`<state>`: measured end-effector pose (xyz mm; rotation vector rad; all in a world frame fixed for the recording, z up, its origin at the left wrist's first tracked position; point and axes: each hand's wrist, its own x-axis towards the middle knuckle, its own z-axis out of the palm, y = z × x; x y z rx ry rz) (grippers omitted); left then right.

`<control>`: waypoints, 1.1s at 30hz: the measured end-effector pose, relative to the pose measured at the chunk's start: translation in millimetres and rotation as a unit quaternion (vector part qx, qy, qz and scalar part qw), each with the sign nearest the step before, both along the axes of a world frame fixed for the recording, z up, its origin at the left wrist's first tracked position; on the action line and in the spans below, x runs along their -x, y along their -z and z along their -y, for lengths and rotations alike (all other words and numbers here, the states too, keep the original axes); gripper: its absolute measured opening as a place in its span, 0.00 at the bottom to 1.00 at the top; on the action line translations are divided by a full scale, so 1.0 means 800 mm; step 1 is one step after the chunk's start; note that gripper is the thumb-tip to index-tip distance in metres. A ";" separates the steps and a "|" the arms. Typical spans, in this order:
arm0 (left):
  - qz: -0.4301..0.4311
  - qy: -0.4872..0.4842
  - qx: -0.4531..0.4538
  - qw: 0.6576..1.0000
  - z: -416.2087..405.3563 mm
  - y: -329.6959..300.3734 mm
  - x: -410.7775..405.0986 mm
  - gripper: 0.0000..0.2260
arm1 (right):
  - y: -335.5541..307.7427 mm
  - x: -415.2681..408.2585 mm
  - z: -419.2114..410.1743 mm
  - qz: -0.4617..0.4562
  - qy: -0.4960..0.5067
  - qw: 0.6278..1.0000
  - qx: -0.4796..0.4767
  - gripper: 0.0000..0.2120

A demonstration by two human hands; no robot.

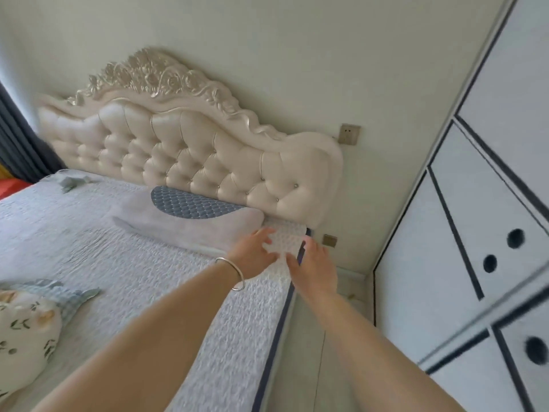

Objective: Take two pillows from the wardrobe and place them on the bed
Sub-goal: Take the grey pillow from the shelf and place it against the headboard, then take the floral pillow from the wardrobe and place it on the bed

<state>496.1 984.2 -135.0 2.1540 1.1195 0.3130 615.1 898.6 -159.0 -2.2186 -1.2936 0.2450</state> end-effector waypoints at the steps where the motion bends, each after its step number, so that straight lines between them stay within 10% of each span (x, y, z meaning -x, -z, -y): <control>1: 0.004 0.008 -0.004 1.000 0.018 -0.003 0.002 0.26 | -0.005 0.000 0.023 0.000 0.012 1.000 -0.008 0.27; 16: 0.129 -0.042 -0.129 0.982 0.246 -0.072 0.103 0.35 | -0.075 0.084 0.271 0.042 0.118 0.989 -0.075 0.40; 33: 0.131 0.177 -0.107 0.970 0.476 -0.062 0.203 0.36 | -0.070 0.258 0.571 0.175 0.259 0.945 -0.094 0.38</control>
